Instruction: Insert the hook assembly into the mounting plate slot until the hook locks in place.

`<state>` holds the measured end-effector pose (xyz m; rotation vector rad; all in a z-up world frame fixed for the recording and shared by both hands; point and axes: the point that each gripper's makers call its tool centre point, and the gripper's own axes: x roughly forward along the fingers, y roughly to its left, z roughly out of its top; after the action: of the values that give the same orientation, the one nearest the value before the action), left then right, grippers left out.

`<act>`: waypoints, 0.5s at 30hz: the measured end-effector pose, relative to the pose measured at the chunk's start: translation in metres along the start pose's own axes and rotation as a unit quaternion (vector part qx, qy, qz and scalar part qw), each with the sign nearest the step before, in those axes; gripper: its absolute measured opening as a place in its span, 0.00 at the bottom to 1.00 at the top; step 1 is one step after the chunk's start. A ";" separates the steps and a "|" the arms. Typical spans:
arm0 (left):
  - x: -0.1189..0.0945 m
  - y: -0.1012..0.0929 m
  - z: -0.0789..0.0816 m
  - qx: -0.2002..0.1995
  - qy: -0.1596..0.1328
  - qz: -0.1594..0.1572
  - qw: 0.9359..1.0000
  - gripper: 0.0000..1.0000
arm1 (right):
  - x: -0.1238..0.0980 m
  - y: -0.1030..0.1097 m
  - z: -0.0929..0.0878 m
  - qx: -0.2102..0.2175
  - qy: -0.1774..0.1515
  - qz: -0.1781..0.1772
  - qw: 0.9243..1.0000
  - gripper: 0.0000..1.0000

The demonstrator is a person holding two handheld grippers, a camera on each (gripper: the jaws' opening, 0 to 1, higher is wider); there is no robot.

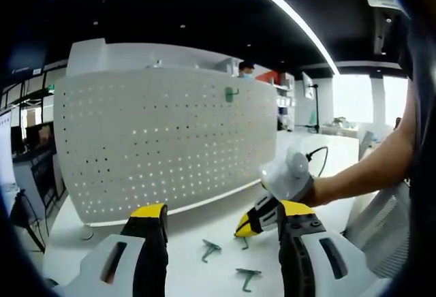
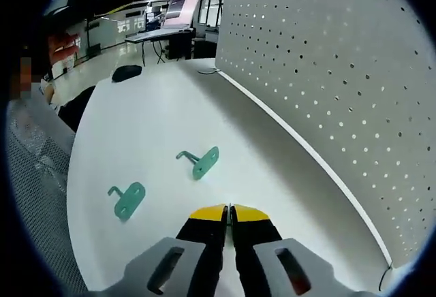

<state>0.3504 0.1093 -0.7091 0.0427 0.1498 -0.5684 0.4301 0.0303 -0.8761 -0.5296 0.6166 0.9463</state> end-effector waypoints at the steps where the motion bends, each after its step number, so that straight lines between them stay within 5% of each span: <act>1: 0.000 0.000 0.000 0.001 0.000 0.000 1.000 0.67 | 0.000 0.000 0.000 0.000 0.000 0.000 1.000 0.01; 15: 0.001 -0.001 -0.001 0.001 0.003 -0.002 1.000 0.66 | -0.007 -0.008 0.006 0.012 -0.011 -0.011 1.000 0.01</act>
<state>0.3502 0.1079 -0.7106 0.0464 0.1545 -0.5726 0.4355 0.0260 -0.8658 -0.5024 0.6020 0.9222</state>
